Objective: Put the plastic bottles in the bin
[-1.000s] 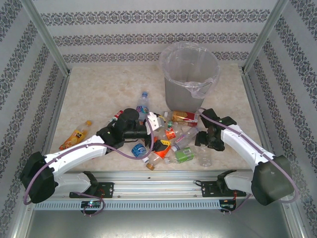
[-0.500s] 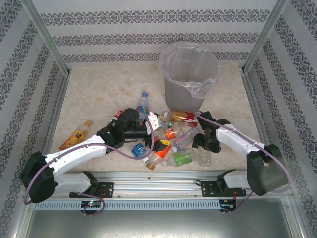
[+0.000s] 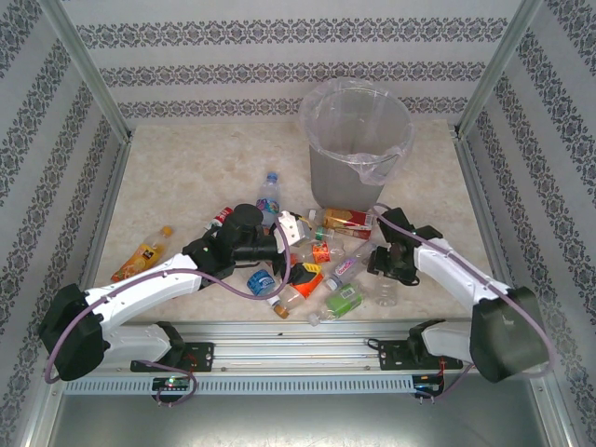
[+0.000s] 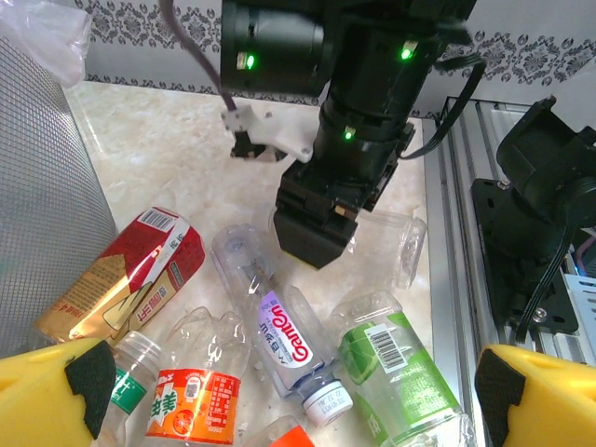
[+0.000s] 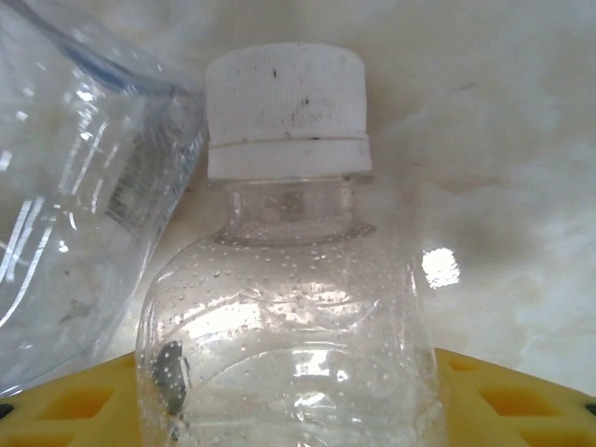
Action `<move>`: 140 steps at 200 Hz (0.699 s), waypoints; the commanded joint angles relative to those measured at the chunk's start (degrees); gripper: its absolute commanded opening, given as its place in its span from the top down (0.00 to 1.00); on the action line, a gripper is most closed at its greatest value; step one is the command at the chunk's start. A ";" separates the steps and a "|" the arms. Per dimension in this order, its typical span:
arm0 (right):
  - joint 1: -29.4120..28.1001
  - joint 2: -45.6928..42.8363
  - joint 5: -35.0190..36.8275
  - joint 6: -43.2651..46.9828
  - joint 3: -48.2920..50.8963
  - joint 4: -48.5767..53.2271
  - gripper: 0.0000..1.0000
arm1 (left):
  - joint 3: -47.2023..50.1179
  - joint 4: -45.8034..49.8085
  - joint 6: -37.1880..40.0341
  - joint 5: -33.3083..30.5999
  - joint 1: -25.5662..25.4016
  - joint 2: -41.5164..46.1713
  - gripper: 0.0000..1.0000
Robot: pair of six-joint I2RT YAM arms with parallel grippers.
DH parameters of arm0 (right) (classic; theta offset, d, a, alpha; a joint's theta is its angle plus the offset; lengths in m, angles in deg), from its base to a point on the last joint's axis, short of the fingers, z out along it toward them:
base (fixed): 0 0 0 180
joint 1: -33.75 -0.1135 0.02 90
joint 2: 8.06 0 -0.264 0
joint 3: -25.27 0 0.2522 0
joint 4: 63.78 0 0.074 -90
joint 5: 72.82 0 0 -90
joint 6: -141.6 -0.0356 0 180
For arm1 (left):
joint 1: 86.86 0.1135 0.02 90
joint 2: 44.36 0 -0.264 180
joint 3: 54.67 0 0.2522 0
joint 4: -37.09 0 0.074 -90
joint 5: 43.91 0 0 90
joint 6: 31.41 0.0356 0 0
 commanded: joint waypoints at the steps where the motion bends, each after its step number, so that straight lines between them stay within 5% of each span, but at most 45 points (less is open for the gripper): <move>1: 1.08 -4.64 3.71 1.68 -2.09 3.73 0.40 | -1.79 0.00 0.14 -0.87 -0.91 -0.32 0.00; 74: 1.83 -12.95 8.47 5.27 -16.12 9.47 0.42 | 0.93 -10.15 -9.56 -3.04 -0.91 1.08 0.00; 140: 0.40 -8.38 13.33 11.49 -34.89 10.84 0.43 | 7.64 -24.24 -14.21 -9.24 -0.61 5.25 0.00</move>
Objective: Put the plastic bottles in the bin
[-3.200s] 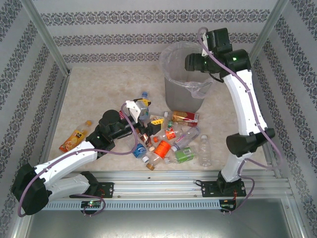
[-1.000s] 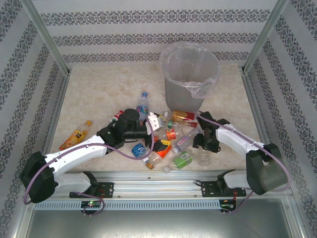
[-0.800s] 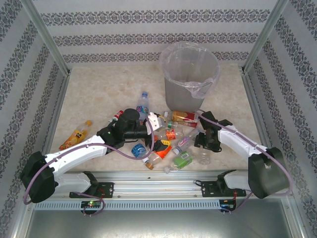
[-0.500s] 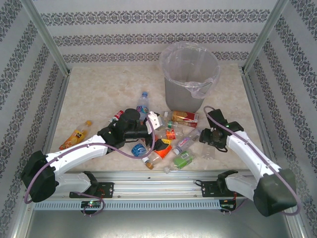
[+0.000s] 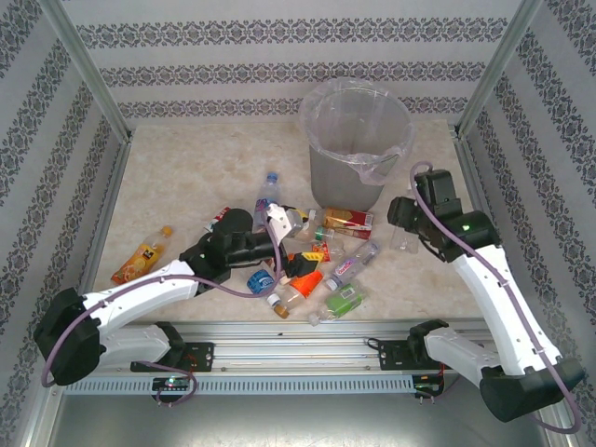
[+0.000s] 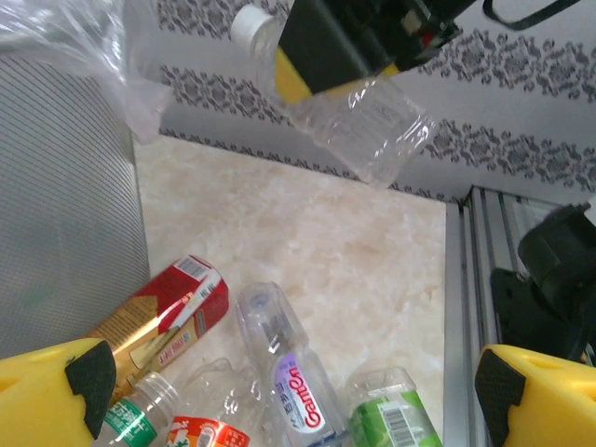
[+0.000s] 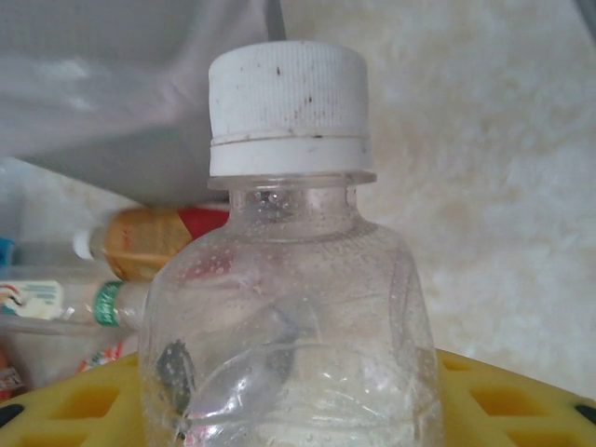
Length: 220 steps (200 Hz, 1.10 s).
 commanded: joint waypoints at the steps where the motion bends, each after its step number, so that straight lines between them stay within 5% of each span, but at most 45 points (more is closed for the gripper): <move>1: -0.97 2.46 3.96 3.89 -6.32 1.24 0.43 | 2.31 -10.02 -3.17 -4.21 -0.61 2.42 0.00; 42: -2.77 8.55 5.49 8.50 -16.33 -0.55 0.43 | 9.61 -24.56 -5.81 -9.41 0.32 5.96 0.00; 168: -1.28 37.17 0.50 22.70 -51.50 -4.19 0.45 | 10.31 -25.26 -6.58 -15.22 2.36 9.87 0.00; 220: 0.25 51.05 -3.85 24.63 -68.51 3.42 0.44 | 9.82 -23.23 -3.82 -15.73 3.11 10.57 0.00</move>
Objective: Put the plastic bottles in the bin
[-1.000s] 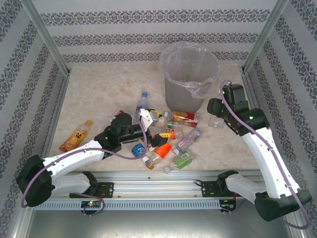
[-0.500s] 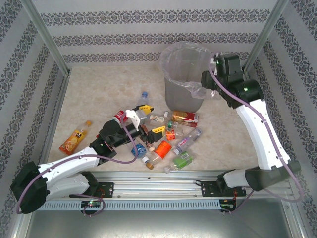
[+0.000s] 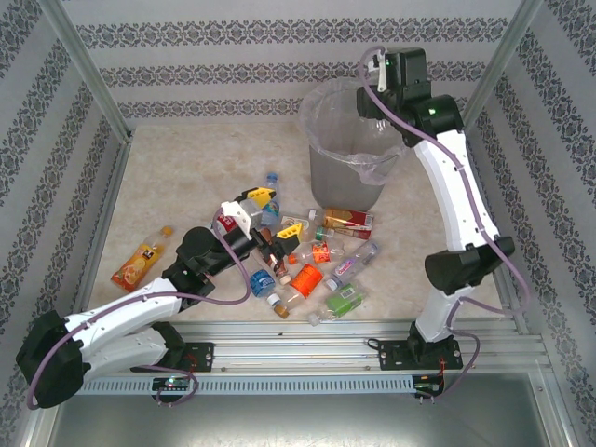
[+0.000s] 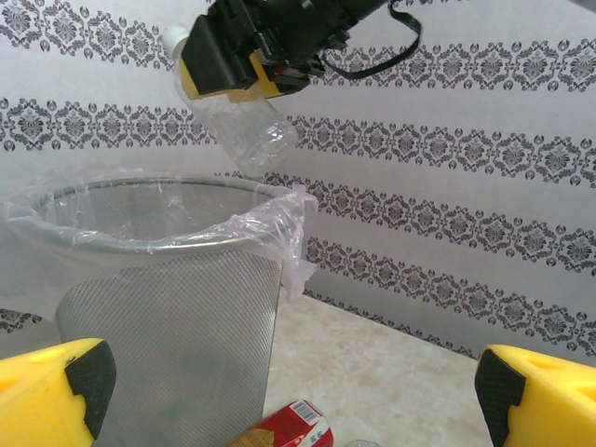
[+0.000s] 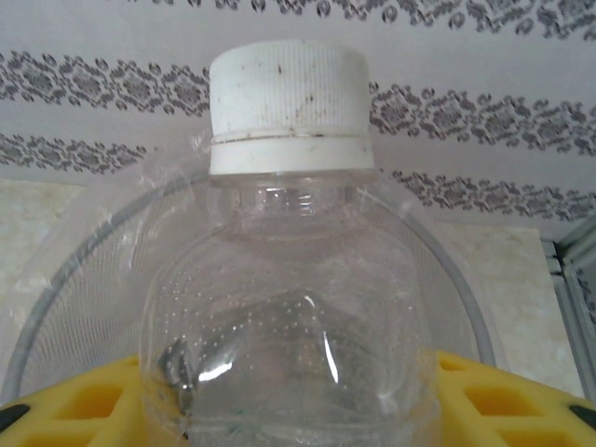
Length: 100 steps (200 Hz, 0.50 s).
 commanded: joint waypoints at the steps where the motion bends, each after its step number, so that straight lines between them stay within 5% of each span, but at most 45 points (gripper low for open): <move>1: 0.95 4.42 -2.81 2.05 -5.77 4.52 0.44 | 0.13 -1.11 1.65 -1.22 0.84 1.13 0.00; 100: 3.64 19.49 -8.82 -0.17 -14.13 14.46 0.44 | -3.82 8.53 4.31 -2.38 1.03 0.64 0.00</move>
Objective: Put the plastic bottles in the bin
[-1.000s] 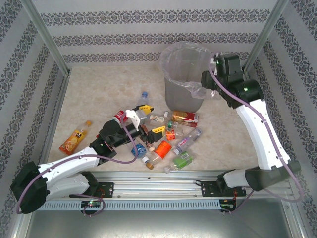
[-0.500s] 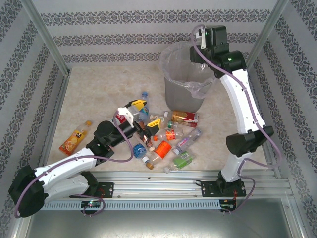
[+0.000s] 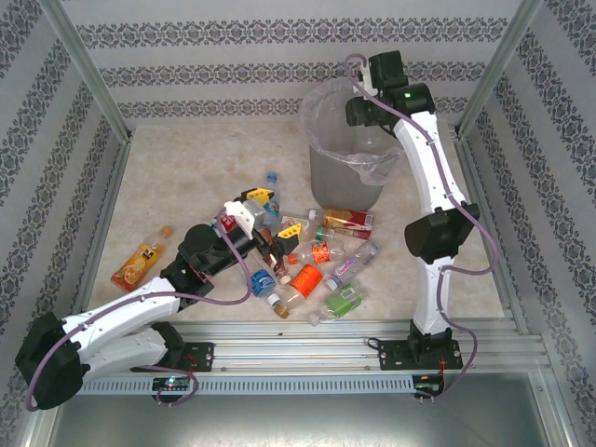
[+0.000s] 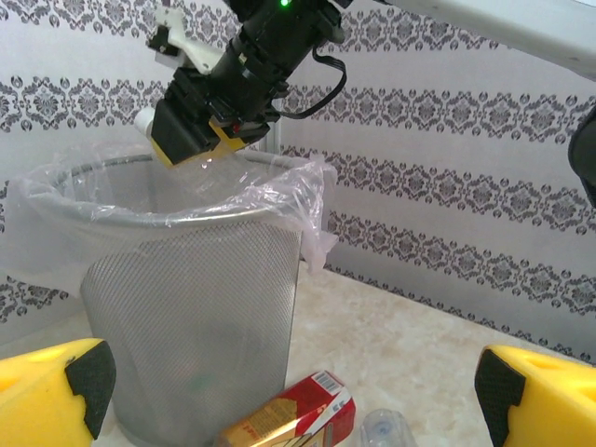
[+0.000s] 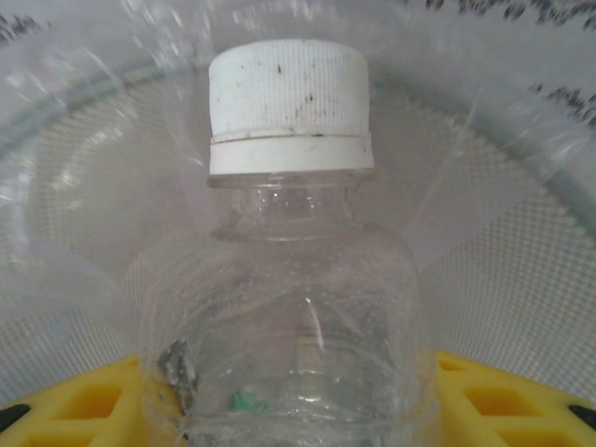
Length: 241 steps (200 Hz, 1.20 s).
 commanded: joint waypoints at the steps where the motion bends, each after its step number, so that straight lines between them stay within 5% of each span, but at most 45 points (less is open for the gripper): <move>1: 0.47 2.35 -1.42 -1.06 -2.64 5.28 0.44 | -2.55 2.58 1.38 -0.90 0.92 0.08 0.00; 74: 0.60 6.30 -0.97 -2.10 -0.37 8.62 0.39 | -3.96 5.75 1.69 -0.11 0.92 -1.31 0.00; 170: 0.82 4.46 -0.35 -3.87 -2.15 9.77 0.20 | -5.30 8.60 1.63 0.43 0.92 -2.03 0.00; 241: 1.00 -0.88 -2.81 -4.13 -3.58 9.37 0.19 | -5.91 9.73 1.69 0.81 0.90 -2.31 0.00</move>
